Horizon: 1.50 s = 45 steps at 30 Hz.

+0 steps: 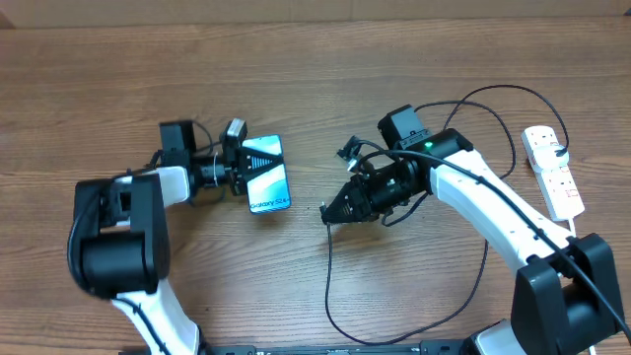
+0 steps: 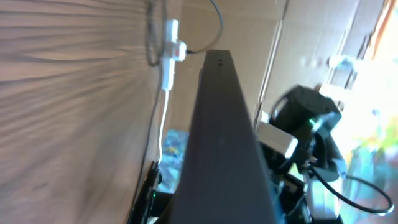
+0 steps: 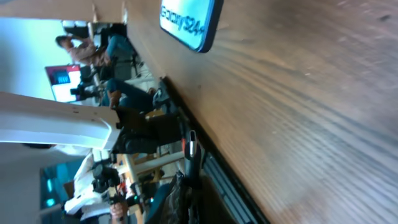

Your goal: Plug charger to phone and switch on socket

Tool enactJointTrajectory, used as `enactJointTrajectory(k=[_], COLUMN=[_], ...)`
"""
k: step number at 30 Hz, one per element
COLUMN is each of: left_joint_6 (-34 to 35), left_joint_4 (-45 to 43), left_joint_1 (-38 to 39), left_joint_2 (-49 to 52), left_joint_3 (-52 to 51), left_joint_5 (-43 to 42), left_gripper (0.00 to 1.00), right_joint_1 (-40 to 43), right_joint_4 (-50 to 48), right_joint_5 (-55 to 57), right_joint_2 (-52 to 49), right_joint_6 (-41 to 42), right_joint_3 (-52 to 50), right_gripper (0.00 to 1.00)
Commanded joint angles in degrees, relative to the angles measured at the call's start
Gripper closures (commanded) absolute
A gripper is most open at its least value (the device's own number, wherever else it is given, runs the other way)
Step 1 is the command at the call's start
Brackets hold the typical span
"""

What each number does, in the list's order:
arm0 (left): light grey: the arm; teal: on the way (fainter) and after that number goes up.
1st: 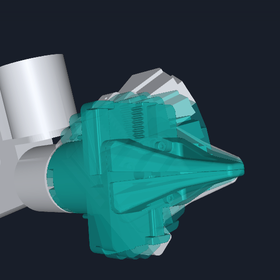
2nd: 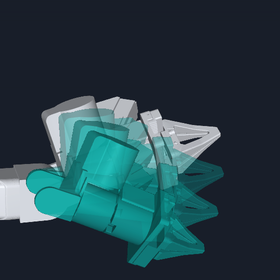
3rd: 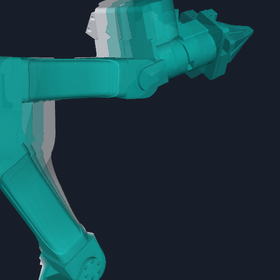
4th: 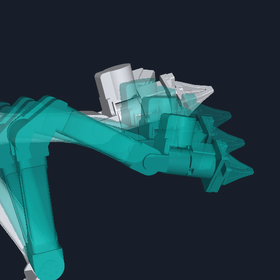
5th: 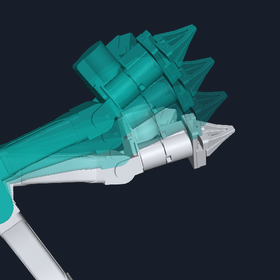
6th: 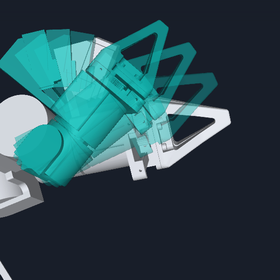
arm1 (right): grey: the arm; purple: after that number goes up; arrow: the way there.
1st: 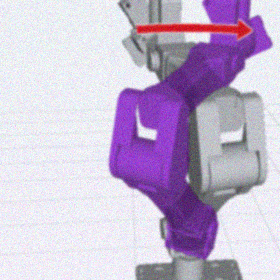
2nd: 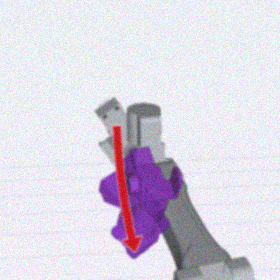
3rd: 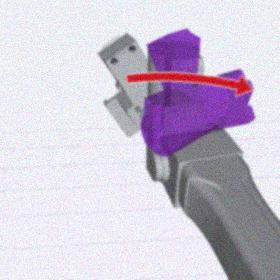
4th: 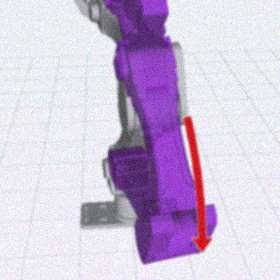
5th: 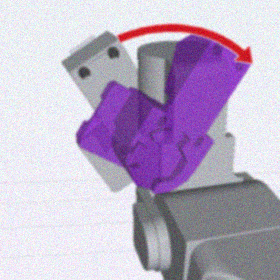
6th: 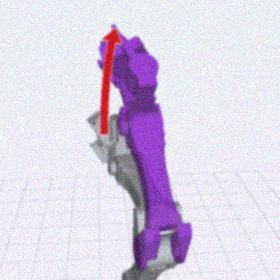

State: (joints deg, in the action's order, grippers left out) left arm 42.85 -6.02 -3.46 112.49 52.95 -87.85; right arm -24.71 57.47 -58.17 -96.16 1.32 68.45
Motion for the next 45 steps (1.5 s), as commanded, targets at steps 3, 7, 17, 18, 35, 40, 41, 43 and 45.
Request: enactJointTrajectory(k=[3,7,17,18,35,40,41,43,45], left_joint_6=[4.85,7.91,23.67,25.22,45.13,47.15,47.21,47.19,47.17], left_joint_4=[-0.26,-0.46,-8.26,-9.53,-31.39,-33.44,-33.46,-33.46,-33.46], left_joint_1=[-0.28,-0.55,-0.35,-0.20,3.04,3.23,3.23,3.23,3.23], left_joint_2=[-8.17,-10.88,-11.69,-11.69,-11.69,-11.69,-11.69,-11.69,-11.69], left_joint_3=[0.04,0.04,0.04,0.04,0.04,0.04,0.04,0.04,0.04], left_joint_5=[-2.69,-1.88,1.81,2.23,4.26,4.24,4.22,4.17,3.98], left_gripper=[0.96,0.96,0.96,0.96,0.96,0.96,0.96,0.96,0.96], right_joint_1=[-0.09,-0.37,-4.98,-5.29,-6.47,-6.47,-6.47,-6.47,-6.45], right_joint_4=[-0.96,-3.17,-7.26,-8.41,-28.68,-29.42,-29.40,-29.53,-30.16], right_joint_5=[-9.94,-16.72,-16.94,-16.94,-13.42,-9.94,-9.31,-8.70,-8.70], right_joint_2=[0.42,0.42,0.42,0.42,0.42,0.42,0.42,0.42,0.42], right_joint_6=[-2.97,-4.63,-1.05,0.59,23.15,24.41,24.41,24.41,24.44], right_joint_3=[0.13,0.13,0.13,0.13,0.13,0.13,0.13,0.13,0.13], right_gripper=[0.96,0.96,0.96,0.96,0.96,0.96,0.96,0.96,0.96])
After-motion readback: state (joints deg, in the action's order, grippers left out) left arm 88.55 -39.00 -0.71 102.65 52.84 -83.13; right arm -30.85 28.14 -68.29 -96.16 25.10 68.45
